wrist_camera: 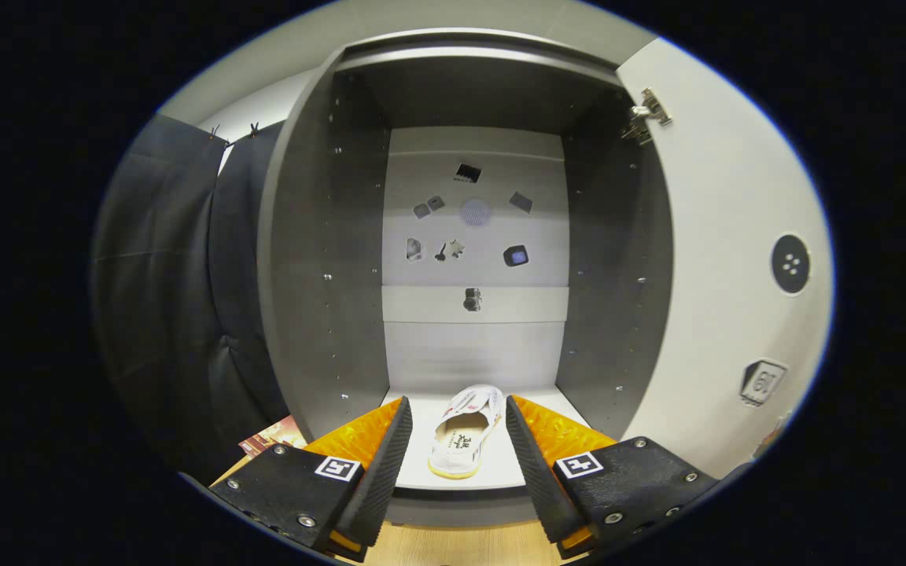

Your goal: Open the shoe cabinet door, grab the shoes and put them into the shoe cabinet, then close the shoe cabinet door.

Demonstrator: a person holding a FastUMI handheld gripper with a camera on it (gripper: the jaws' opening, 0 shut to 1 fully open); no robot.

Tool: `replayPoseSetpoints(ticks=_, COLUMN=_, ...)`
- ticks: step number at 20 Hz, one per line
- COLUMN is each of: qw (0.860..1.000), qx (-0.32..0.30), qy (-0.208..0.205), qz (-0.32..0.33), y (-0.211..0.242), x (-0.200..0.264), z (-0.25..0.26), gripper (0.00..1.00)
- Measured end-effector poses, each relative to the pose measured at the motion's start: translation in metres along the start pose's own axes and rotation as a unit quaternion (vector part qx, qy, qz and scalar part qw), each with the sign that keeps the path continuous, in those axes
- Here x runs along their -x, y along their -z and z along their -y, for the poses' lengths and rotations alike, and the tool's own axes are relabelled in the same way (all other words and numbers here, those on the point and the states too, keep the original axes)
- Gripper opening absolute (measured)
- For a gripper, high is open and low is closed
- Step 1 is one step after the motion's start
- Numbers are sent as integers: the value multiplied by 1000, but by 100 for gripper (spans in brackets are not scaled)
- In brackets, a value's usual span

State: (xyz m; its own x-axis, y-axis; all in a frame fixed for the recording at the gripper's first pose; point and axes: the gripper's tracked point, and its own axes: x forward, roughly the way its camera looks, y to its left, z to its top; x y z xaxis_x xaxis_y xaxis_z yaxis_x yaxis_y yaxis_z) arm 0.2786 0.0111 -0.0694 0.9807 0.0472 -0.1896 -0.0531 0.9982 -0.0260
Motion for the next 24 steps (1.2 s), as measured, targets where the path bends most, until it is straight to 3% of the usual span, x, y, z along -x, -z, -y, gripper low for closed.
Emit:
replayPoseSetpoints(ticks=12, qw=999, qx=-31, qy=1, qz=36, y=-19, x=173, z=39, gripper=87)
replayPoseSetpoints(ticks=18, qw=998, qx=-40, qy=7, qz=45, y=-21, x=238, z=75, gripper=90)
replayPoseSetpoints(ticks=24, qw=997, qx=-47, qy=34, qz=48, y=-4, x=278, z=142, gripper=92)
